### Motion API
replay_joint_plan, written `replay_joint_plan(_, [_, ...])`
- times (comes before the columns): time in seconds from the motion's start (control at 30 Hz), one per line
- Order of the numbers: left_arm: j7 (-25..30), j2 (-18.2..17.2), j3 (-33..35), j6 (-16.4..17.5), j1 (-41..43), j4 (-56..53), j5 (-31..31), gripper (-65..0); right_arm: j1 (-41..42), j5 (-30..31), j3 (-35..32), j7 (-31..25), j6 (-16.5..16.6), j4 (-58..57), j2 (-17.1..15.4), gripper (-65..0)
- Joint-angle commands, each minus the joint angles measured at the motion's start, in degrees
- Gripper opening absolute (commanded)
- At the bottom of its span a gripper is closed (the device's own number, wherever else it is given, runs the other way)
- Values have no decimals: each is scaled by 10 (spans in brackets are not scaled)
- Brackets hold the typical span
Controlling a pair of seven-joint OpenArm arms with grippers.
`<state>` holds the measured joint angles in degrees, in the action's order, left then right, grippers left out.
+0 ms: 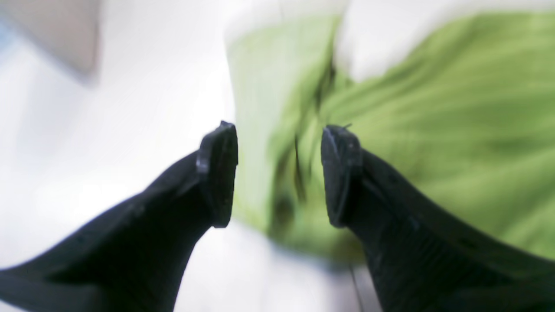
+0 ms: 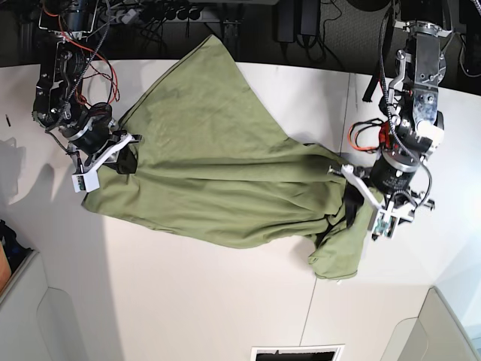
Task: Layout the t-shirt on the table in an organized manner, then fold the t-shirt properly
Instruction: 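Drag the held fabric away from the right gripper to stretch the shirt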
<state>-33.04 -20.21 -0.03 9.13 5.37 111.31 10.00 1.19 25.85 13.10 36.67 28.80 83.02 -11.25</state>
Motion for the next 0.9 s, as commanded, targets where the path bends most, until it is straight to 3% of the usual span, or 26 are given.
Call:
replay_joint_plan(0.0, [12, -7, -4, -6, -26, -1, -2, -317, 10, 18, 2, -9, 4, 31, -1, -650])
replay_joint_plan(0.2, [62, -6, 10, -1, -112, -158, -3, -317, 10, 23, 2, 6, 6, 87, 10, -650])
replay_joint_plan(0.33, [118, -6, 35, 49, -165, -280, -5, -317, 10, 11, 1, 4, 6, 86, 23, -650])
replay_joint_plan(0.47, [127, -6, 58, 57, -191, -319, 5, -317, 10, 9, 1, 4, 6, 86, 33, -650])
replay_joint_plan(0.57, [128, -2, 64, 57, -198, -319, 4, -317, 10, 1, 2, 9, 6, 87, 35, -447])
replay_joint_plan(0.6, [129, 1, 64, 57, -198, -319, 1, -317, 10, 1, 4, 15, 6, 92, 35, -421])
replay_joint_plan(0.87, [136, 3, 65, 58, -195, -319, -59, -317, 10, 10, 44, 56, 5, 181, 35, -421])
